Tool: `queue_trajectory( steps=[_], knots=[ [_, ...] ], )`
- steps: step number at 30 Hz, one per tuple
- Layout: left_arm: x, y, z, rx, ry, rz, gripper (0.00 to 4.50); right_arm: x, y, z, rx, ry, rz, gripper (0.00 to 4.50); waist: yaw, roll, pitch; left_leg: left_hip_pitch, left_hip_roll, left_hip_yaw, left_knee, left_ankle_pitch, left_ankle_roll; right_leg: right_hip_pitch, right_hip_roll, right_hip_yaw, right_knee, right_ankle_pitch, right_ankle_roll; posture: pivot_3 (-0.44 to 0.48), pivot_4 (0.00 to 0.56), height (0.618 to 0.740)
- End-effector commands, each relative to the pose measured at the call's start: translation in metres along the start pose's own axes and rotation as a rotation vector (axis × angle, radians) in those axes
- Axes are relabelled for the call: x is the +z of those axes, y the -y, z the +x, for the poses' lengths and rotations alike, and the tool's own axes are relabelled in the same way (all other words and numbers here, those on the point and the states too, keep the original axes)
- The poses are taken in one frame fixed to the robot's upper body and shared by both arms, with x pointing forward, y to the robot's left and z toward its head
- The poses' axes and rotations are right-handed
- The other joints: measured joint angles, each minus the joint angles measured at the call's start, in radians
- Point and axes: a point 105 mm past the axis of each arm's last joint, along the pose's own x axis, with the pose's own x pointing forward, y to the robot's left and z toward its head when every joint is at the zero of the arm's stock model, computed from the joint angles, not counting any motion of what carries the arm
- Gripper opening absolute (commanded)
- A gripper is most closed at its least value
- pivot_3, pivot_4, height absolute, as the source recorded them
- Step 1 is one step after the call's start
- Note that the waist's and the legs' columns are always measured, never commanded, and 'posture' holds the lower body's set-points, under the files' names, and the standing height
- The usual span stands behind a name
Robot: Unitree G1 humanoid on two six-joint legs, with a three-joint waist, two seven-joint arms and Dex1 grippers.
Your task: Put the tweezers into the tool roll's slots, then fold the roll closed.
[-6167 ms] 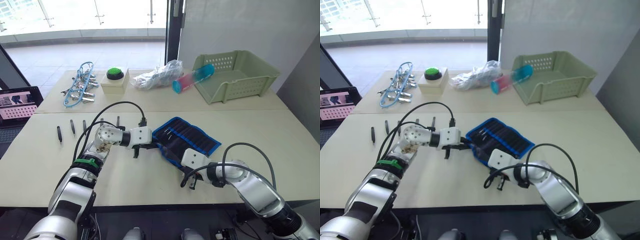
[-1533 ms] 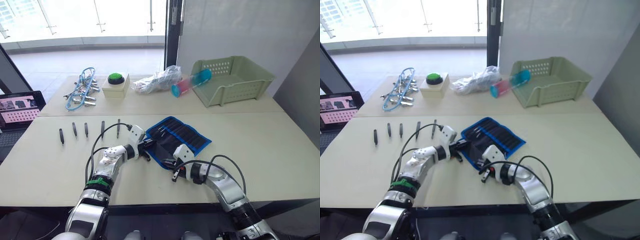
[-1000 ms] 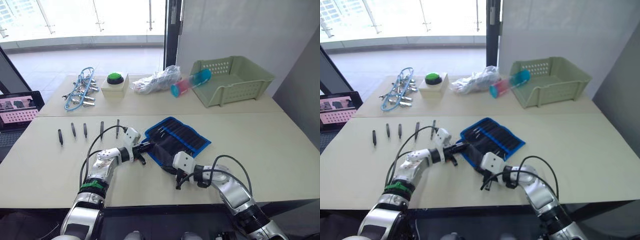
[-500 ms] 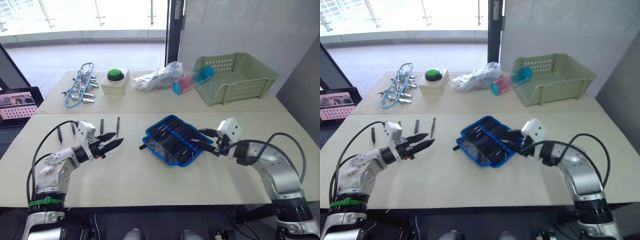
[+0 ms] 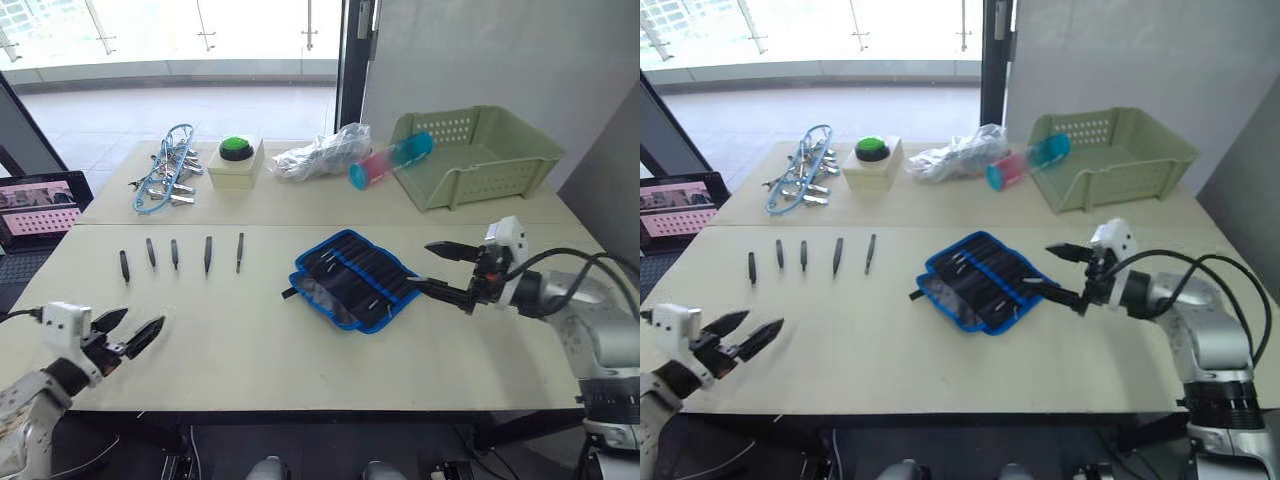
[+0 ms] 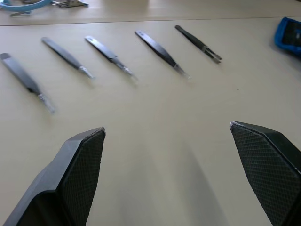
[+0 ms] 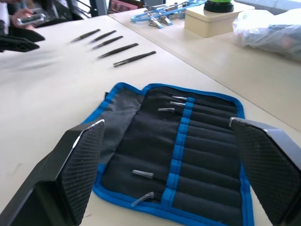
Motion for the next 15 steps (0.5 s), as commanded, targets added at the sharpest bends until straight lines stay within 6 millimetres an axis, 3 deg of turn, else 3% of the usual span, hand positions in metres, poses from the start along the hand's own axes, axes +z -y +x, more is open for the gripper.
queue_trajectory(
  steps=[1,6,15],
  knots=[
    [0.010,-0.011,-0.011,0.060,0.042,0.037,4.50,0.010,-0.003,-0.012,0.007,0.008,-0.056,4.48,0.007,0.000,0.000,0.000,0.000,0.000,0.000,0.000,0.000,0.000,0.000,0.000,0.000,0.000,0.000,0.000,0.150,0.740],
    [0.014,-0.024,-0.014,0.119,0.063,0.016,4.50,0.010,0.000,-0.024,-0.021,0.045,-0.064,4.48,0.014,0.000,0.000,0.000,0.000,0.001,0.000,0.000,0.000,0.000,0.000,0.001,0.000,0.000,-0.001,0.000,0.150,0.740],
    [0.017,-0.034,-0.002,0.207,0.051,0.005,4.50,0.003,-0.010,-0.041,0.008,-0.029,0.025,4.48,0.013,0.000,0.000,0.000,0.001,0.001,0.000,0.000,0.000,0.000,0.001,0.001,0.000,0.000,-0.001,0.000,0.150,0.740]
  ],
)
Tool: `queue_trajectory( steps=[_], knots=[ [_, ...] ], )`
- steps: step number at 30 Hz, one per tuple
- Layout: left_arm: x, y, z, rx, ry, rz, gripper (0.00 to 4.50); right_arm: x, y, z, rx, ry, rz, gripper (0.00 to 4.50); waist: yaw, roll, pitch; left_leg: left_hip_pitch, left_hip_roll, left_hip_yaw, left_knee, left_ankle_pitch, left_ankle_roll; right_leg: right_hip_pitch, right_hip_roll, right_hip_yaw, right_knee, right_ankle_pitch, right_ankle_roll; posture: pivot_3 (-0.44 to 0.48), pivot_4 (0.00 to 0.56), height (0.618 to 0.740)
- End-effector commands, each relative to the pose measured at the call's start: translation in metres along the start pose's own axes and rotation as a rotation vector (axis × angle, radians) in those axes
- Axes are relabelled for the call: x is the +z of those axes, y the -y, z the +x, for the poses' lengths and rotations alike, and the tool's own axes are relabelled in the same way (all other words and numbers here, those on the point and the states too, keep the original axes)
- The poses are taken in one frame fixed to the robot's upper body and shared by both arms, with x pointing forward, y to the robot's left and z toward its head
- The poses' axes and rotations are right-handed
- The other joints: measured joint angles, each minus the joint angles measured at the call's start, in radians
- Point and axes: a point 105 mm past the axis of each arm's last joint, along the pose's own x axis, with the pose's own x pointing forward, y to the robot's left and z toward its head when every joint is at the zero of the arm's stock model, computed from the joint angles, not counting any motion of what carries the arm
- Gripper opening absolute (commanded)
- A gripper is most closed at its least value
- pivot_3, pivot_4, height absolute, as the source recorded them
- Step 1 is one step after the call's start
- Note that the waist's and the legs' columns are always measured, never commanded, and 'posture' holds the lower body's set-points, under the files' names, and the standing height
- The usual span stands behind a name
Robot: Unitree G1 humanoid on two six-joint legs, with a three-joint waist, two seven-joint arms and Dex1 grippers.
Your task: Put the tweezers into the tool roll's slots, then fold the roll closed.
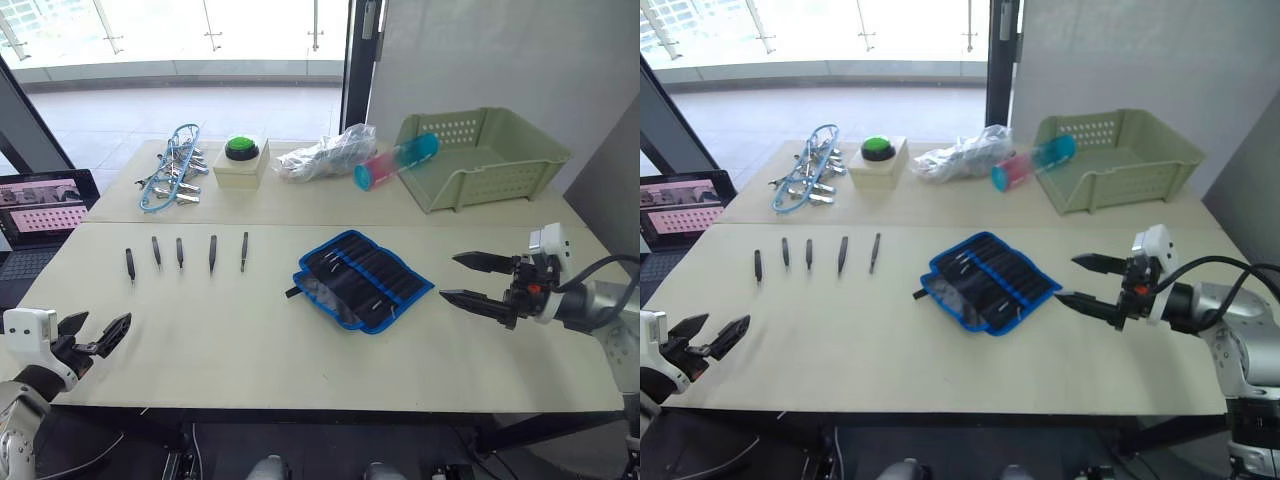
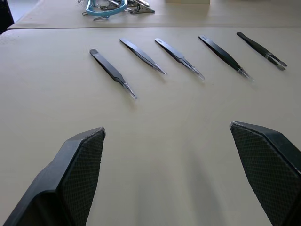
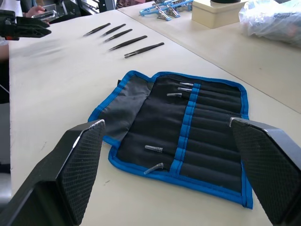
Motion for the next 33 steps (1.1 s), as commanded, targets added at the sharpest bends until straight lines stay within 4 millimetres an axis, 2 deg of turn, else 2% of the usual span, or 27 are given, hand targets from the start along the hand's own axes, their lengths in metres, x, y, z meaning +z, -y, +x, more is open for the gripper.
queue_trajectory(
  steps=[1,4,7,12,19,22,25,28,33],
  knots=[
    [0.010,-0.008,0.005,0.047,0.009,0.023,4.50,0.012,-0.005,-0.007,0.006,0.022,-0.017,4.48,-0.002,0.000,0.000,0.000,0.000,0.000,0.000,0.000,0.000,0.000,0.000,0.000,0.000,0.000,0.000,0.000,0.150,0.740],
    [0.012,-0.011,0.014,0.086,0.005,0.008,4.50,0.012,-0.003,-0.008,-0.018,0.024,-0.022,4.48,-0.001,0.000,0.000,0.000,0.000,0.000,0.000,0.000,0.000,0.000,0.000,0.000,0.000,0.000,0.000,0.000,0.150,0.740],
    [0.013,-0.015,0.034,0.152,-0.028,-0.024,4.50,0.011,-0.007,-0.006,-0.027,0.025,-0.023,4.48,0.003,0.000,0.000,0.000,0.000,0.000,0.000,0.000,0.000,0.000,0.000,0.000,0.001,0.000,0.000,0.000,0.150,0.740],
    [0.012,-0.020,0.055,0.201,-0.040,-0.050,4.50,0.011,-0.014,-0.005,-0.034,0.024,-0.042,4.48,0.001,-0.001,0.000,0.000,-0.001,0.000,0.000,0.000,0.000,0.000,0.000,0.000,0.001,0.000,0.000,0.000,0.150,0.740],
    [0.001,-0.021,0.087,0.272,-0.084,-0.073,4.50,0.008,-0.018,-0.003,-0.045,0.019,-0.045,4.48,-0.002,-0.001,0.000,0.000,-0.002,0.000,0.001,0.000,0.000,0.000,0.000,-0.001,0.002,0.000,0.000,0.000,0.150,0.740],
    [-0.002,-0.005,0.104,0.243,-0.099,-0.065,4.50,0.011,-0.022,-0.002,-0.053,0.030,-0.050,4.48,-0.001,-0.001,0.000,0.000,-0.002,0.000,0.001,0.000,0.000,-0.001,0.000,-0.001,0.002,0.000,0.000,0.000,0.150,0.740],
    [-0.005,-0.004,0.109,0.284,-0.104,-0.051,4.50,0.011,-0.023,-0.003,-0.065,0.031,-0.052,4.48,0.002,-0.001,0.000,-0.001,-0.002,0.000,0.002,0.000,0.000,-0.001,0.000,-0.001,0.003,0.000,0.000,0.000,0.150,0.740],
    [-0.007,-0.001,0.116,0.311,-0.102,-0.049,3.69,0.011,-0.023,-0.004,-0.072,0.032,-0.052,4.50,0.003,-0.001,0.000,-0.001,-0.003,0.000,0.002,0.000,0.000,0.000,0.000,-0.001,0.003,0.000,0.001,0.000,0.150,0.740],
    [-0.013,0.002,0.123,0.337,-0.103,-0.037,1.97,0.011,-0.022,-0.005,-0.081,0.034,-0.063,4.50,0.004,-0.001,0.000,0.000,-0.003,0.000,0.002,0.001,-0.001,0.000,0.000,-0.001,0.004,0.000,0.001,0.000,0.150,0.740]
  ],
)
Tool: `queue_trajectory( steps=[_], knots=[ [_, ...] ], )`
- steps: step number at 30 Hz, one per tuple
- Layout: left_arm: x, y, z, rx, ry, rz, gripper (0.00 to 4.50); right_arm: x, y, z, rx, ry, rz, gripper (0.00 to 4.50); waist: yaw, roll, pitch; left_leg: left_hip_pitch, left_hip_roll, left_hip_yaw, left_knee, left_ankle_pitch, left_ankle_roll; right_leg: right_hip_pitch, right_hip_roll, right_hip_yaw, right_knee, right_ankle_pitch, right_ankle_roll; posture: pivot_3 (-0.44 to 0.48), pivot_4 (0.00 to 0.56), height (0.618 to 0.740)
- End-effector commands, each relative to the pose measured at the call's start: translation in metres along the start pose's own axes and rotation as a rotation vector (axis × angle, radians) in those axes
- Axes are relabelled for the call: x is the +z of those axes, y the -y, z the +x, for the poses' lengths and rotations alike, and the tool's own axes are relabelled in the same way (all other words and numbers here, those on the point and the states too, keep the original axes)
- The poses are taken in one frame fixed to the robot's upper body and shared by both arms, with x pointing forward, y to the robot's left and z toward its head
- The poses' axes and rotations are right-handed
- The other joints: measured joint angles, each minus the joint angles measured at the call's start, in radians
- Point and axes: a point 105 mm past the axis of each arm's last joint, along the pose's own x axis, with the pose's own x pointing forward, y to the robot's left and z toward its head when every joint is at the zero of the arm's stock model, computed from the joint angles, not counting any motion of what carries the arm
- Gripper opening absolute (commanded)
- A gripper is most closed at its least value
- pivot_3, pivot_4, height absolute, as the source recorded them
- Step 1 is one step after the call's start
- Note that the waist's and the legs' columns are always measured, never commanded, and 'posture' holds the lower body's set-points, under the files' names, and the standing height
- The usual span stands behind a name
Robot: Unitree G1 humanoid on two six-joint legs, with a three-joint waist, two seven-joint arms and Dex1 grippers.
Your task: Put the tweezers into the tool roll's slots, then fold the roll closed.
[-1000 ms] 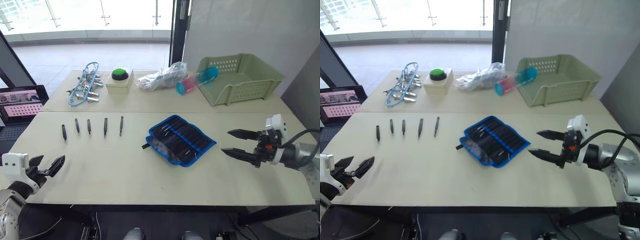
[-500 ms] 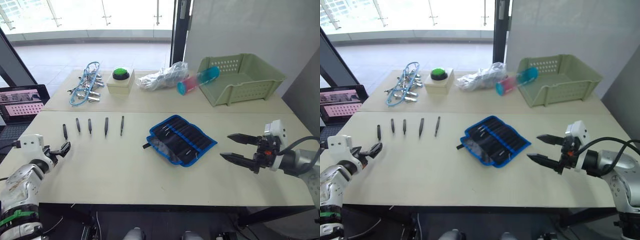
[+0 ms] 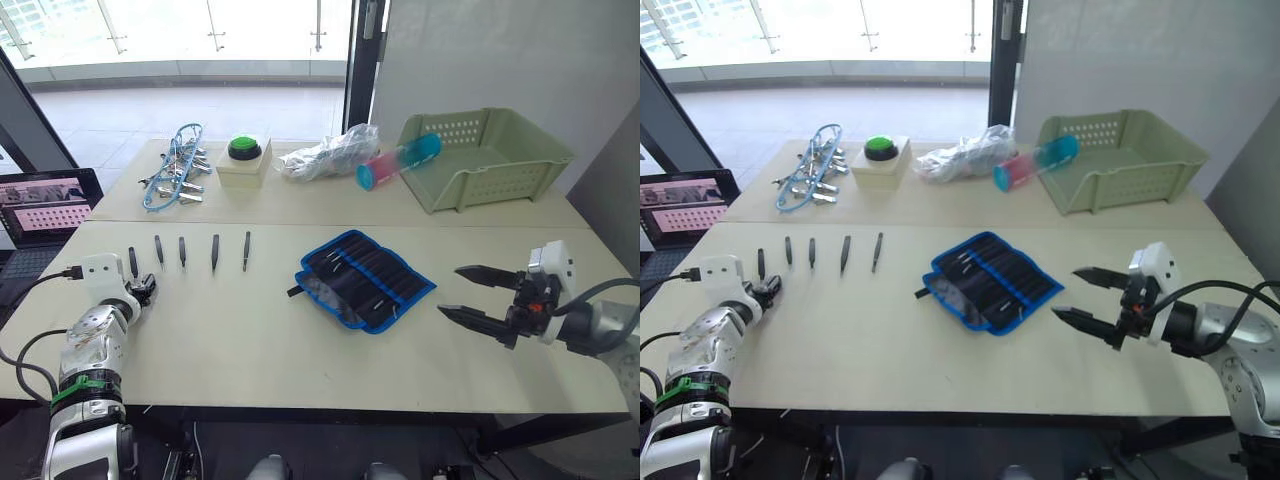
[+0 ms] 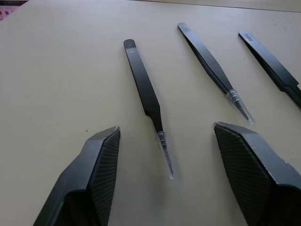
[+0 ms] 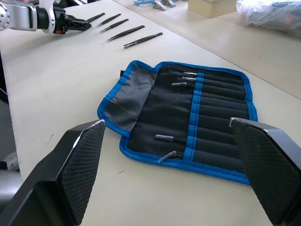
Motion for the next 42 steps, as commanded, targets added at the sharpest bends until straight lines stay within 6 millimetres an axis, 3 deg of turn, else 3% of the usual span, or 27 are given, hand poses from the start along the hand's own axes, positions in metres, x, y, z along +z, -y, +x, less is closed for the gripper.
queue_trajectory(
  steps=[1,6,11,17,19,22,28,32,37,42],
  knots=[
    [-0.003,0.003,0.003,0.011,0.004,0.009,1.75,0.012,0.000,-0.003,-0.011,0.045,-0.038,4.50,0.000,0.000,0.000,0.000,0.000,0.000,0.000,0.000,0.000,0.000,0.000,0.000,0.000,0.000,0.000,0.000,0.150,0.740],
    [-0.005,-0.001,0.006,0.030,0.017,0.004,0.07,0.009,0.001,-0.005,-0.016,0.044,-0.040,4.50,0.000,0.000,0.000,0.000,0.000,0.000,0.000,0.000,0.000,0.000,0.000,0.000,0.001,0.000,0.000,0.000,0.150,0.740],
    [0.009,-0.008,0.006,0.039,0.080,-0.002,0.02,0.006,0.004,-0.006,-0.035,0.037,-0.047,4.50,-0.001,0.000,0.000,0.000,-0.001,0.000,0.001,0.000,0.000,0.000,0.000,0.000,0.002,0.000,0.000,0.000,0.150,0.740],
    [0.049,-0.011,-0.003,-0.001,0.222,0.041,0.02,-0.011,0.029,-0.007,-0.184,-0.040,-0.095,4.50,-0.005,-0.002,0.001,0.000,0.000,0.000,0.001,0.000,0.000,-0.001,0.000,0.000,0.002,0.000,0.000,0.000,0.150,0.740],
    [0.066,0.005,-0.007,-0.110,0.282,0.007,0.02,-0.015,0.038,-0.003,-0.242,-0.034,-0.097,4.50,-0.005,-0.003,0.001,0.000,0.000,0.000,0.001,0.000,0.000,-0.001,0.001,0.000,0.002,0.000,0.000,0.000,0.150,0.740],
    [0.088,0.043,-0.020,-0.322,0.353,0.073,0.00,-0.019,0.046,0.008,-0.302,0.010,-0.072,3.69,-0.006,-0.003,0.001,0.000,0.001,0.000,0.000,0.001,-0.001,-0.001,0.001,0.000,0.002,0.000,0.000,0.000,0.150,0.740],
    [0.112,0.109,-0.050,-0.654,0.373,0.198,0.00,-0.024,0.041,0.040,-0.276,0.050,-0.019,1.62,-0.009,-0.003,0.001,0.000,0.000,0.000,0.000,0.001,-0.001,-0.001,0.001,0.000,0.003,0.000,0.000,0.000,0.150,0.740],
    [0.106,0.149,-0.073,-0.865,0.350,0.297,0.00,-0.030,0.041,0.059,-0.267,0.056,0.019,0.15,-0.012,-0.003,0.001,0.000,0.000,0.000,0.000,0.001,-0.001,-0.001,0.001,0.000,0.003,0.000,0.000,0.000,0.150,0.740],
    [0.084,0.185,-0.088,-1.030,0.223,0.334,0.00,-0.035,0.039,0.087,-0.249,0.073,0.030,0.03,-0.023,-0.003,0.001,0.000,0.000,0.000,0.000,0.001,-0.001,-0.001,0.002,0.000,0.003,0.000,0.000,0.000,0.150,0.740],
    [0.063,0.208,-0.099,-1.121,0.114,0.408,0.00,-0.043,0.042,0.102,-0.248,0.083,0.051,0.03,-0.033,-0.003,0.001,0.000,0.000,-0.001,0.000,0.001,-0.001,-0.001,0.002,0.000,0.004,0.000,0.000,0.000,0.150,0.740]
  ],
)
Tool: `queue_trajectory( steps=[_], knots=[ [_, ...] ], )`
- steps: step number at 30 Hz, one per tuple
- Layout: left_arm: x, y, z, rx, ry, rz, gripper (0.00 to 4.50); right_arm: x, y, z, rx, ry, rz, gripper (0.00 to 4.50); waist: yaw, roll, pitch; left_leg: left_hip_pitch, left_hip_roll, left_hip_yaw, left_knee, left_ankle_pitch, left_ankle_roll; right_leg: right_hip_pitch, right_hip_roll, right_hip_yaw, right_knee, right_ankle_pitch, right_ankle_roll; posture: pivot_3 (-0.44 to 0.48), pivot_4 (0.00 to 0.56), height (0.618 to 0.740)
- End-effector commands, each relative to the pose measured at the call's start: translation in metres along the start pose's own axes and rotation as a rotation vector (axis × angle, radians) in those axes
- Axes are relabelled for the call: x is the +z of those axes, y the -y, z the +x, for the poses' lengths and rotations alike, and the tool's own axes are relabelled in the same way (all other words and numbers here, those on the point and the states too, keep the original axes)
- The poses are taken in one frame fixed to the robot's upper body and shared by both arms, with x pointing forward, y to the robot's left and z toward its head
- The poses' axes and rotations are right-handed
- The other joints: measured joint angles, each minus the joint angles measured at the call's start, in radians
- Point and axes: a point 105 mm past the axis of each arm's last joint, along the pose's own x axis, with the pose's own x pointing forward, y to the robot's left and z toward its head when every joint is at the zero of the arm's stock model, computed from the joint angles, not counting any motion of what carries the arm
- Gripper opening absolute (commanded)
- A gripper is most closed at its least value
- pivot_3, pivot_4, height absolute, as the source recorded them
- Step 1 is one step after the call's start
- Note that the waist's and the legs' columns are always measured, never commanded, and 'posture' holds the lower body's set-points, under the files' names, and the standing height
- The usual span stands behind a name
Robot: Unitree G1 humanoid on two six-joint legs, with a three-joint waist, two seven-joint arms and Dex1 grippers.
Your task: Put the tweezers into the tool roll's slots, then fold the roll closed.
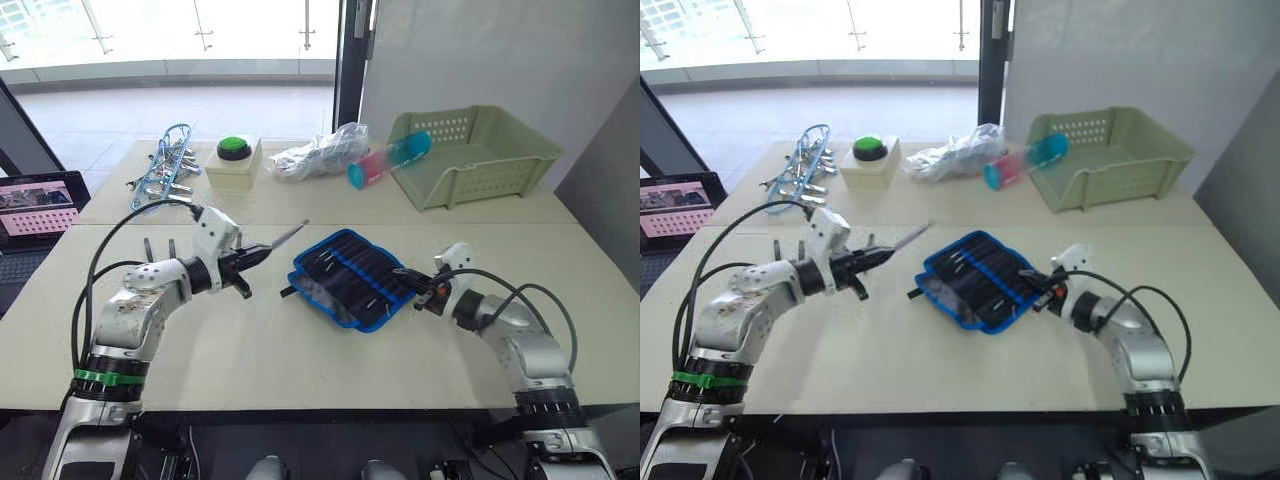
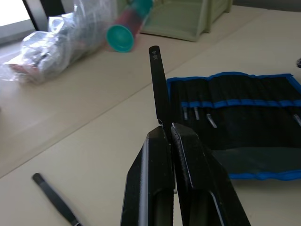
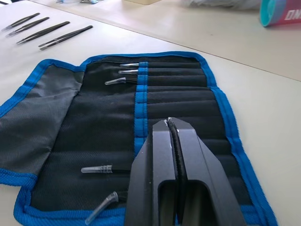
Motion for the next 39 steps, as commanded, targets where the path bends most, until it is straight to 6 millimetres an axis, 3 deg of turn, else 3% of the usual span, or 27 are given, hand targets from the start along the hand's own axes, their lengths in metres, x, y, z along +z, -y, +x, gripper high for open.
queue_trajectory(
  steps=[1,7,14,17,27,39],
  knots=[
    [0.005,0.016,0.006,-0.071,-0.041,0.047,0.00,0.004,0.005,0.006,-0.011,0.030,-0.032,0.03,-0.001,0.000,0.000,0.000,0.000,0.000,0.000,0.000,0.000,0.000,0.000,0.000,0.000,0.000,0.000,0.000,0.150,0.740],
    [-0.007,0.028,0.017,-0.140,-0.157,0.036,0.00,-0.011,-0.005,0.023,0.028,0.044,0.016,0.03,-0.004,0.000,0.000,0.001,-0.001,0.000,0.000,0.000,0.000,0.000,0.001,0.000,0.001,0.000,0.000,0.000,0.150,0.740],
    [-0.008,0.035,0.030,-0.147,-0.211,0.042,0.00,-0.063,-0.008,0.021,0.017,-0.123,0.000,0.03,-0.003,0.000,0.000,0.003,-0.001,0.000,0.001,0.000,0.000,0.001,0.000,0.000,0.004,0.000,0.000,0.000,0.150,0.740],
    [-0.008,0.036,0.035,-0.145,-0.225,0.045,0.00,-0.074,-0.006,0.019,-0.007,-0.154,0.008,0.03,-0.004,0.000,0.000,0.005,-0.001,0.000,0.001,0.000,0.000,0.003,0.000,0.000,0.004,0.000,0.000,0.000,0.150,0.740],
    [-0.018,0.028,0.059,-0.093,-0.256,0.067,0.00,-0.075,-0.010,0.020,-0.011,-0.124,0.035,0.03,-0.001,0.000,0.000,0.006,-0.001,0.000,0.002,0.001,-0.001,0.005,0.000,0.001,0.003,0.000,0.000,0.000,0.150,0.740],
    [-0.032,0.035,0.086,-0.140,-0.257,0.044,0.00,-0.076,-0.012,0.019,-0.028,-0.122,0.032,0.03,0.003,0.000,0.000,0.005,-0.002,0.000,0.003,0.001,-0.001,0.005,-0.001,0.000,0.005,0.000,0.000,0.000,0.150,0.740]
  ],
)
